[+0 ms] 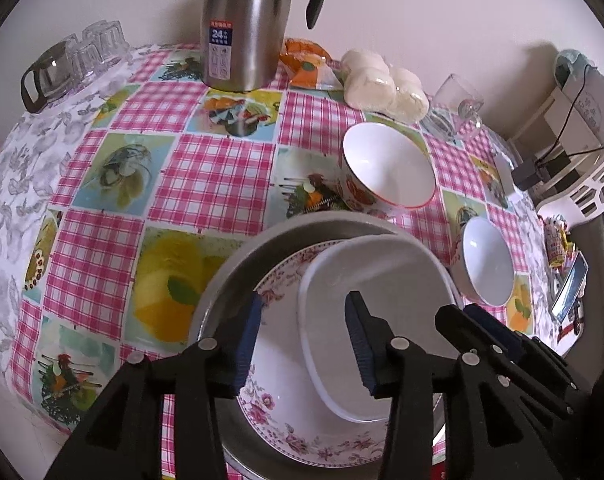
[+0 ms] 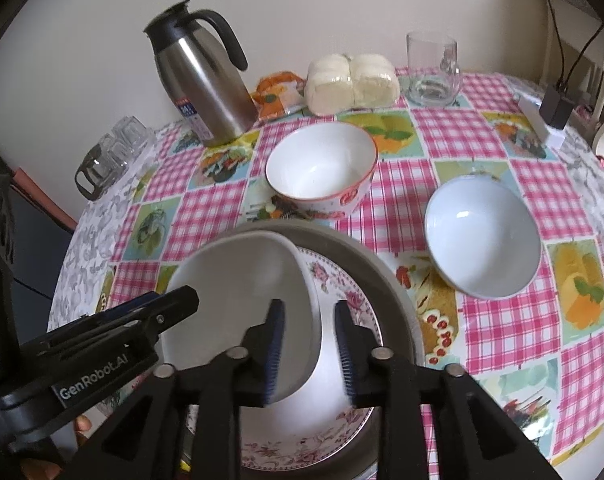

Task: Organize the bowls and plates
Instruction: 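Lower the white square bowl onto the floral plate in the tray, then open both tools and release the white square bowl, then move both tools to the red-rimmed strawberry-print bowl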

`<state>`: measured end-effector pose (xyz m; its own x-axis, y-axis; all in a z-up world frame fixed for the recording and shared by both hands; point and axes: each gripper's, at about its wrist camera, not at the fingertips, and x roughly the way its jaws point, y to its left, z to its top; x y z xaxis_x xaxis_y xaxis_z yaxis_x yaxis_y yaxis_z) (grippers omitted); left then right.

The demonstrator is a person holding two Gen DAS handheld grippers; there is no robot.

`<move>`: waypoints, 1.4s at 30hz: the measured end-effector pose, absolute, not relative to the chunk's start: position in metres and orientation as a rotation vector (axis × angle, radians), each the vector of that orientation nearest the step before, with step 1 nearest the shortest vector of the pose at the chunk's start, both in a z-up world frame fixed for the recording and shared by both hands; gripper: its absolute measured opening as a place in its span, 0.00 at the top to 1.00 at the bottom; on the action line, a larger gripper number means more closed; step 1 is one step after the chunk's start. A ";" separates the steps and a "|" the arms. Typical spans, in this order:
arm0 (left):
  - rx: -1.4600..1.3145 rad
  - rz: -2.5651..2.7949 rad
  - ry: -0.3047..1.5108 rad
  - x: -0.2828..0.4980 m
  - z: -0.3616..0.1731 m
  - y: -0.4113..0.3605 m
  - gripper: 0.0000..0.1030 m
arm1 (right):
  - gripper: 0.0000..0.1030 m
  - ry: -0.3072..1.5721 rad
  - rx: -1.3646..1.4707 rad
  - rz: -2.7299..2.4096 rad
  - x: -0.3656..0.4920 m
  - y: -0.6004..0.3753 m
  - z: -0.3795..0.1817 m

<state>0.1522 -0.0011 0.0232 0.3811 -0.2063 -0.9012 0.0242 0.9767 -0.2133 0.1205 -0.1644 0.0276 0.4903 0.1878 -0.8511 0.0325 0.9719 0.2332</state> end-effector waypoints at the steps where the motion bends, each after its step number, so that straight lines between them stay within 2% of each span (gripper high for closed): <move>1: -0.180 -0.142 1.168 0.152 0.025 0.001 0.53 | 0.59 1.047 0.222 0.094 0.120 -0.164 0.030; 2: -0.184 -0.134 1.166 0.152 0.026 0.002 0.50 | 0.50 1.037 0.214 0.094 0.119 -0.163 0.033; 3: -0.188 -0.125 1.163 0.152 0.027 0.003 0.49 | 0.45 1.033 0.212 0.094 0.119 -0.163 0.034; 6: -0.203 -0.103 1.148 0.153 0.030 0.009 0.46 | 0.40 1.029 0.214 0.093 0.119 -0.164 0.035; 8: -0.204 -0.073 1.141 0.154 0.031 0.014 0.37 | 0.34 1.026 0.215 0.085 0.120 -0.166 0.035; 10: -0.205 -0.040 1.141 0.155 0.029 0.019 0.32 | 0.32 1.022 0.219 0.083 0.120 -0.167 0.035; 15: -0.203 0.028 1.146 0.158 0.025 0.030 0.29 | 0.23 1.007 0.224 0.067 0.120 -0.172 0.037; 17: -0.209 0.041 1.136 0.157 0.027 0.033 0.18 | 0.20 1.004 0.227 0.059 0.120 -0.173 0.036; 18: -0.210 0.048 1.130 0.157 0.028 0.034 0.16 | 0.19 1.002 0.229 0.055 0.120 -0.174 0.036; 20: -0.203 0.067 1.113 0.156 0.030 0.037 0.15 | 0.17 0.998 0.233 0.049 0.120 -0.176 0.036; 24: -0.191 0.097 1.094 0.156 0.032 0.041 0.13 | 0.04 0.988 0.236 0.040 0.120 -0.179 0.037; 26: -0.194 0.111 1.086 0.155 0.033 0.044 0.08 | 0.03 0.983 0.236 0.040 0.120 -0.180 0.038; 32: -0.203 0.142 1.050 0.157 0.035 0.050 0.07 | 0.00 0.969 0.237 0.035 0.121 -0.181 0.038; 35: -0.179 0.156 1.026 0.160 0.037 0.051 0.01 | 0.00 0.953 0.244 0.028 0.121 -0.185 0.039; 42: -0.198 0.131 0.895 0.175 0.054 0.053 0.01 | 0.00 0.892 0.251 -0.023 0.130 -0.200 0.046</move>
